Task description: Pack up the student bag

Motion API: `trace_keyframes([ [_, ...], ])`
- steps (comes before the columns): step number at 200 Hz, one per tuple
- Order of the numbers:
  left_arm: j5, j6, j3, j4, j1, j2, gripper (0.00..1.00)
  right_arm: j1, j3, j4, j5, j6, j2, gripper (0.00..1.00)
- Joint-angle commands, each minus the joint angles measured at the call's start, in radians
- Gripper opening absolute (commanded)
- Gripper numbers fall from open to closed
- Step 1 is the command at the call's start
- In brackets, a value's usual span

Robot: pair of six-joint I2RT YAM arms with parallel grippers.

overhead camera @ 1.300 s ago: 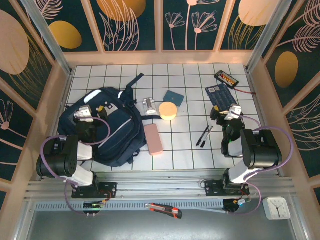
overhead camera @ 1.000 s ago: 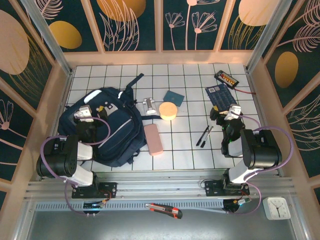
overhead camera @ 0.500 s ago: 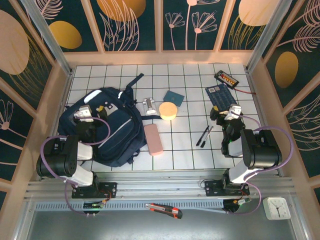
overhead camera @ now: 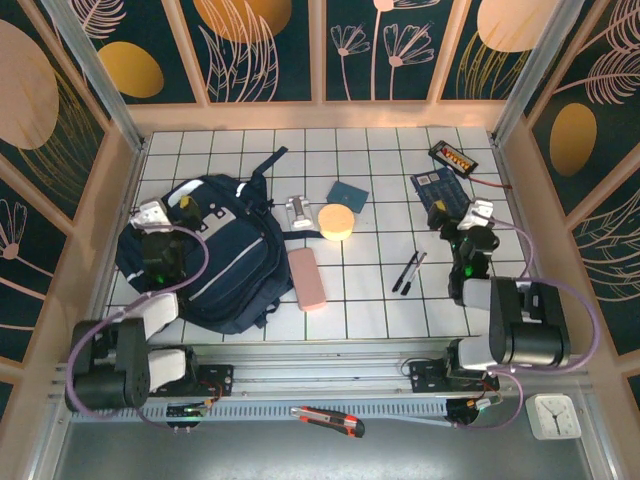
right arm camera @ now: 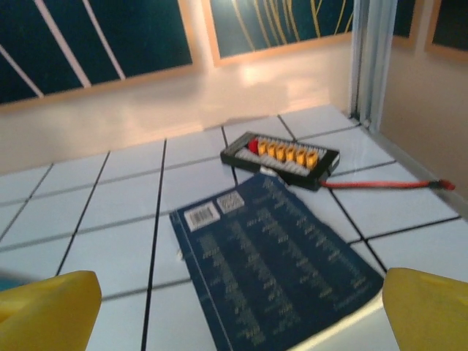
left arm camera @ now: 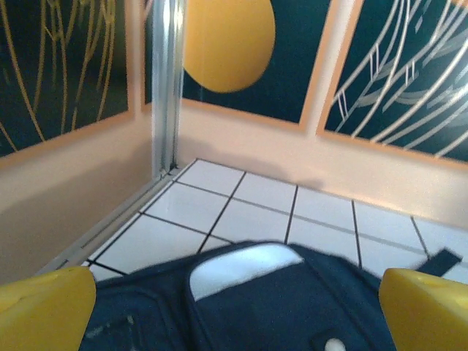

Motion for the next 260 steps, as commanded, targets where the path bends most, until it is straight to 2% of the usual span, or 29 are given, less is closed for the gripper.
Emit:
trace_keyframes([
  [1,-0.070,-0.141,0.128,-0.389,-0.003,-0.107,0.99,-0.021,0.124,-0.252,0.073,0.108,-0.110,0.99],
  [14,0.008,-0.173,0.196,-0.552,-0.004,-0.136,0.99,-0.039,0.258,-0.496,0.085,0.227,-0.146,0.99],
  [30,0.051,-0.273,0.243,-0.701,-0.004,-0.165,0.99,-0.052,0.478,-0.795,-0.010,0.305,-0.120,0.99],
  [44,0.144,-0.272,0.280,-0.795,-0.006,-0.189,0.99,-0.045,0.676,-1.021,-0.151,0.350,-0.048,0.99],
  [63,0.245,-0.203,0.346,-0.925,-0.054,-0.195,0.99,0.001,0.852,-1.198,-0.338,0.375,0.044,0.97],
  [76,0.248,-0.155,0.417,-1.063,-0.099,-0.155,0.99,0.062,0.919,-1.248,-0.446,0.374,0.090,0.97],
  [93,0.247,-0.105,0.466,-1.182,-0.177,-0.107,0.99,0.167,0.980,-1.324,-0.493,0.404,0.153,0.97],
  [122,0.142,-0.085,0.511,-1.329,-0.331,-0.066,0.99,0.376,0.997,-1.344,-0.588,0.485,0.273,0.94],
  [144,0.047,-0.186,0.490,-1.381,-0.335,-0.125,0.99,0.535,1.043,-1.350,-0.658,0.517,0.395,0.88],
  [170,0.087,-0.282,0.431,-1.375,-0.335,-0.203,0.99,0.676,1.149,-1.387,-0.718,0.516,0.552,0.78],
  [187,0.094,-0.328,0.409,-1.393,-0.335,-0.212,0.99,0.732,1.222,-1.429,-0.739,0.516,0.640,0.71],
  [207,0.083,-0.343,0.399,-1.418,-0.335,-0.236,0.99,0.768,1.287,-1.462,-0.749,0.513,0.695,0.71],
  [260,0.071,-0.325,0.393,-1.442,-0.334,-0.271,0.99,0.798,1.291,-1.469,-0.790,0.528,0.770,0.68],
])
